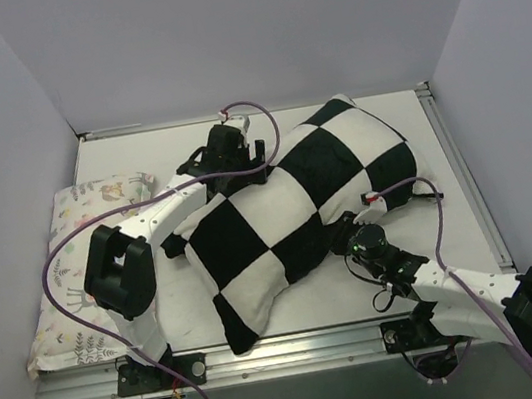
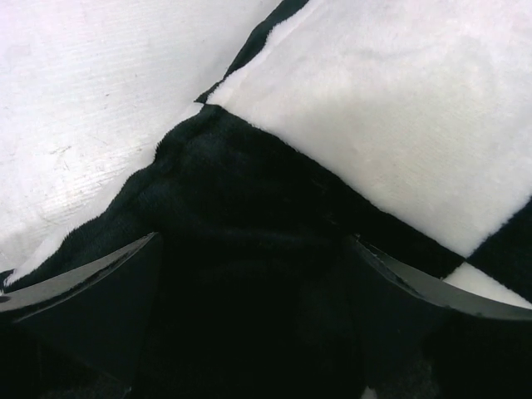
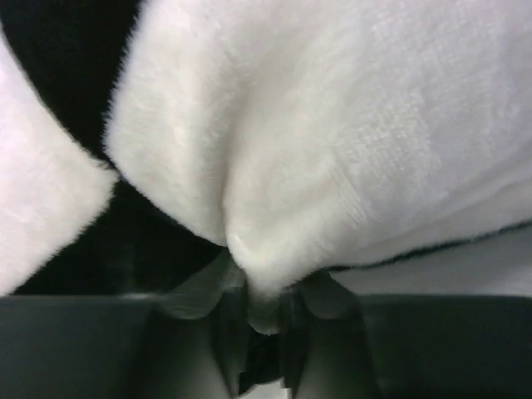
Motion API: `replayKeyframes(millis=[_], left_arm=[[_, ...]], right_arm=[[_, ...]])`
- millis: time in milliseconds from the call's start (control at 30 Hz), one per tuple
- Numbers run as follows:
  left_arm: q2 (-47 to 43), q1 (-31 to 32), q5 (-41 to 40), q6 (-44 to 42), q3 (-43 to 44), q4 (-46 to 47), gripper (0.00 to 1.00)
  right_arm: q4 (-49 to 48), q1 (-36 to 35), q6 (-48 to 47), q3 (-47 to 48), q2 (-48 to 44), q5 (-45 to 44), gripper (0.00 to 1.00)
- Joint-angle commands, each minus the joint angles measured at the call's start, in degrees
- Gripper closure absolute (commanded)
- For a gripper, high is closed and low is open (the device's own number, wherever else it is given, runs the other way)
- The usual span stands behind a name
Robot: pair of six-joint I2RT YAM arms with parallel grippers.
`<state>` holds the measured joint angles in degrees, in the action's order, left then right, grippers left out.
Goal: Remove the pillowcase from the pillow
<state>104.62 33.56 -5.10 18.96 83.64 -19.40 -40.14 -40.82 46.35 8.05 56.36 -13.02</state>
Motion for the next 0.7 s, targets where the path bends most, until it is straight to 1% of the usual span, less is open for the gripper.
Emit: replayKeyframes(millis=[0, 33, 133, 167, 200, 267, 300, 367, 400, 433, 500, 533, 567, 600, 633, 667], left_arm=[[0.7, 0.4, 2.1, -1.7, 1.7, -1.2, 0.05], [0.4, 0.4, 2.1, -1.9, 1.8, -1.5, 0.05], [0.2, 0.5, 1.9, -2.4, 2.9, -2.7, 0.05], [0.4, 0.5, 1.9, -2.6, 3.4, -3.3, 0.05], [0.4, 0.5, 1.8, -2.8, 3.7, -3.7, 0.05], [0.6, 0.8, 1.8, -3.1, 4.4, -4.9, 0.06], [0.4, 1.4, 1.8, -3.1, 4.3, -5.1, 0.06], [0.0, 2.6, 2.2, -3.2, 3.9, -5.5, 0.07], [-0.1, 3.3, 2.1, -3.2, 3.8, -5.7, 0.07], [-0.2, 5.1, 2.0, -3.5, 3.7, -6.1, 0.07], [-0.8, 7.1, 1.2, -3.6, 3.6, -6.7, 0.08], [-1.3, 8.7, 0.5, -3.1, 3.4, -7.1, 0.08], [-2.5, 9.4, -0.2, -2.5, 2.8, -7.2, 0.08], [-3.2, 9.7, -0.9, -1.8, 2.3, -7.5, 0.08], [-4.1, 9.8, -0.9, -0.3, 1.8, -7.5, 0.08], [-6.1, 9.7, -1.0, 0.5, 1.3, -7.5, 0.08]], right_arm=[[0.3, -0.1, -3.7, 5.0, 0.2, 0.0, 0.93], [2.5, -0.3, -5.0, 7.7, -1.1, -0.9, 1.00], [11.1, -1.8, -7.8, 12.0, -4.1, -2.9, 1.00], [13.4, -2.6, -9.5, 15.2, -6.3, -5.7, 1.00], [18.6, -3.2, -10.2, 17.0, -7.6, -6.9, 1.00], [23.1, -4.2, -11.5, 21.4, -9.3, -8.0, 1.00], [27.2, -4.2, -12.6, 26.3, -9.3, -7.9, 1.00], [30.4, -4.4, -14.3, 31.4, -7.8, -6.9, 1.00], [31.9, -5.1, -16.1, 36.3, -7.1, -6.8, 1.00], [32.4, -5.4, -17.0, 38.6, -6.4, -7.1, 1.00], [34.2, -6.3, -19.0, 43.8, -2.6, -7.5, 1.00], [35.5, -6.3, -20.4, 49.5, -0.7, -7.6, 1.00], [36.9, -5.2, -20.9, 52.0, 3.2, -7.7, 1.00], [38.6, -4.2, -21.0, 54.2, 5.1, -6.9, 1.00], [38.6, -2.8, -20.8, 57.0, 8.2, -3.9, 1.00], [38.6, -1.6, -20.5, 57.8, 9.8, -2.6, 1.00]])
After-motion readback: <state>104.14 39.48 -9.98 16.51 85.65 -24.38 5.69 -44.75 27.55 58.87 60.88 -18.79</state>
